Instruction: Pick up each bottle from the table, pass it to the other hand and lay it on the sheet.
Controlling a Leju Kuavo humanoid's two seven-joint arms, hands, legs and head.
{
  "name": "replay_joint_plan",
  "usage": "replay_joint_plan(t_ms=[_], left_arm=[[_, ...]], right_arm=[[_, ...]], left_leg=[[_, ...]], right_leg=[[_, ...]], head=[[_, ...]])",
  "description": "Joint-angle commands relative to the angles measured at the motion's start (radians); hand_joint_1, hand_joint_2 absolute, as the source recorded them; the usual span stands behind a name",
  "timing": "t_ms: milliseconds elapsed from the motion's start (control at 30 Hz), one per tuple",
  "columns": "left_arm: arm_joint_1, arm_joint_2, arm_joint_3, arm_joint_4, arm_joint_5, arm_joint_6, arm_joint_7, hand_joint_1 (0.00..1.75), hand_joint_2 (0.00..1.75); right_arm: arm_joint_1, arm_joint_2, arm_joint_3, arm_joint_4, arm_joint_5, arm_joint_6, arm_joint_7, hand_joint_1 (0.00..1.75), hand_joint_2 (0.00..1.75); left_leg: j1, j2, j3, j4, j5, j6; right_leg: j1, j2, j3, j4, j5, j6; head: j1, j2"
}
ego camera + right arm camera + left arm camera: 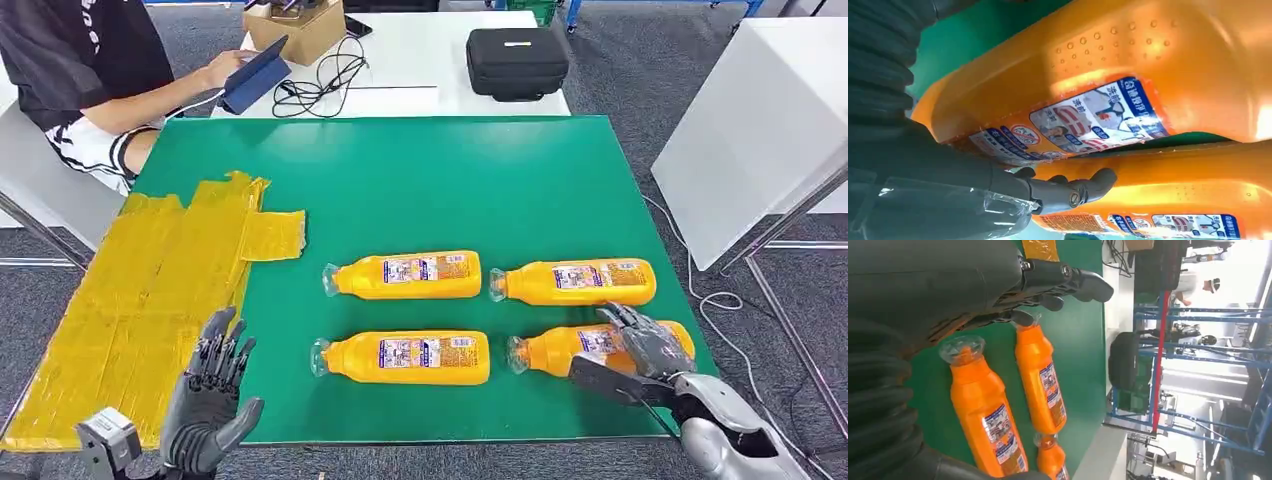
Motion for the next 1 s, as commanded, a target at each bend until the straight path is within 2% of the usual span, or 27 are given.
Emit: replay_joint_plan(t_ms=[33,167,567,1000], left_arm=[[0.002,0.021,-0.021,0.006,0.001,0.008,0.011,0.00,1.75],[0.002,0.021,-0.015,0.007,-0.002,0.002,0.017,0.00,1.75],[0.000,0.016,-0.002,0.002,-0.001,-0.005,0.025,0.00,1.75],[0.003,0.015,-0.001,0.000,-0.002,-0.003,0.026,0.00,1.75]], right_arm=[[-0.065,0.033,0.100,0.146,-0.013,0.043,0.018,0.00,1.75],[-0.080,0.051,0.118,0.177,-0.016,0.060,0.020,0.00,1.75],[-0.030,0.076,0.090,0.146,-0.007,0.113,0.009,0.00,1.75],[-0.034,0.076,0.091,0.153,-0.006,0.119,0.002,0.00,1.75]], left_leg=[[0.001,0.002,0.005,-0.001,-0.002,-0.001],[0.001,0.001,0.005,-0.002,-0.001,-0.001],[0.001,-0.001,0.010,-0.002,-0.001,-0.001],[0.002,0.000,0.017,-0.002,-0.001,-0.001]], right_leg=[[0.001,0.000,0.005,-0.003,-0.001,0.001],[0.001,-0.001,0.006,-0.003,0.000,0.001],[0.001,-0.002,0.010,-0.003,0.000,0.000],[0.002,-0.001,0.014,-0.003,0.000,0.000]], head=[[0.000,0.000],[0.000,0.000],[0.000,0.000],[0.000,0.000]])
